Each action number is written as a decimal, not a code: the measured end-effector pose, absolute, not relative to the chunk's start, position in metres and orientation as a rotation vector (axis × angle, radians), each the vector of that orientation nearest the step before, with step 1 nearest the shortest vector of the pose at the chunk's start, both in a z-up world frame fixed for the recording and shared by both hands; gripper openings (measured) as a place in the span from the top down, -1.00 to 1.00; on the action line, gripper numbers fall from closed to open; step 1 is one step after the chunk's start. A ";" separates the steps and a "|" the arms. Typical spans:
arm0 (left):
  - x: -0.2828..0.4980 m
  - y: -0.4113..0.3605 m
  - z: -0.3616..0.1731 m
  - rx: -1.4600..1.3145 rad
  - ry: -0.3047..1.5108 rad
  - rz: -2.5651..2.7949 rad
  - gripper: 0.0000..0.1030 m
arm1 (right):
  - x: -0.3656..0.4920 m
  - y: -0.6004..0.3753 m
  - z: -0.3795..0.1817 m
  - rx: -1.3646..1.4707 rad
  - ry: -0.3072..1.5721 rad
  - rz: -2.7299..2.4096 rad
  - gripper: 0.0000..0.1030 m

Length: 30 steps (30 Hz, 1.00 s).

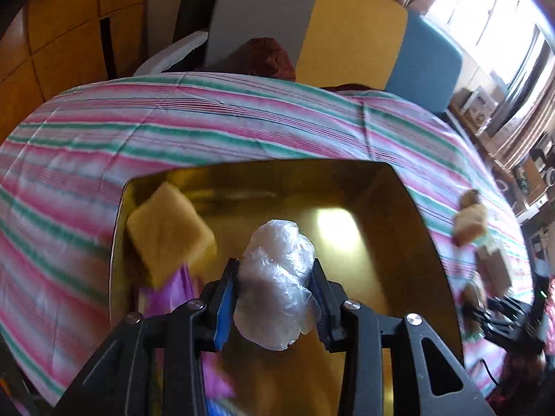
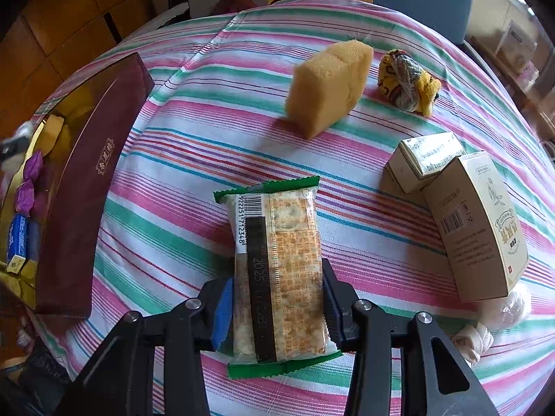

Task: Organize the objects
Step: 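Carry the plastic bag into the gold tray and release it while the right gripper grasps the cracker packet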

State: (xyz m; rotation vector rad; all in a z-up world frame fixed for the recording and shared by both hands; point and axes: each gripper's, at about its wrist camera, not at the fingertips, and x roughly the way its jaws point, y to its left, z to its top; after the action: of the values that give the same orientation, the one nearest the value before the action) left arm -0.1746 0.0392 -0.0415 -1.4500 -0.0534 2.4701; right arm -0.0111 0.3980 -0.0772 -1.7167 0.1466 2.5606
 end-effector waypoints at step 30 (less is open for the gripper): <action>-0.103 0.005 -0.015 -1.320 -0.031 2.587 -0.06 | -0.003 0.395 -0.076 -1.685 0.088 2.574 0.11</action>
State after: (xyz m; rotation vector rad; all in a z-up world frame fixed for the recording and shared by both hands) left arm -0.1033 0.0054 -0.0155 -1.3204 -0.0306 2.5872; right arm -0.0029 0.3952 -0.0760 -1.6850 0.0883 2.5741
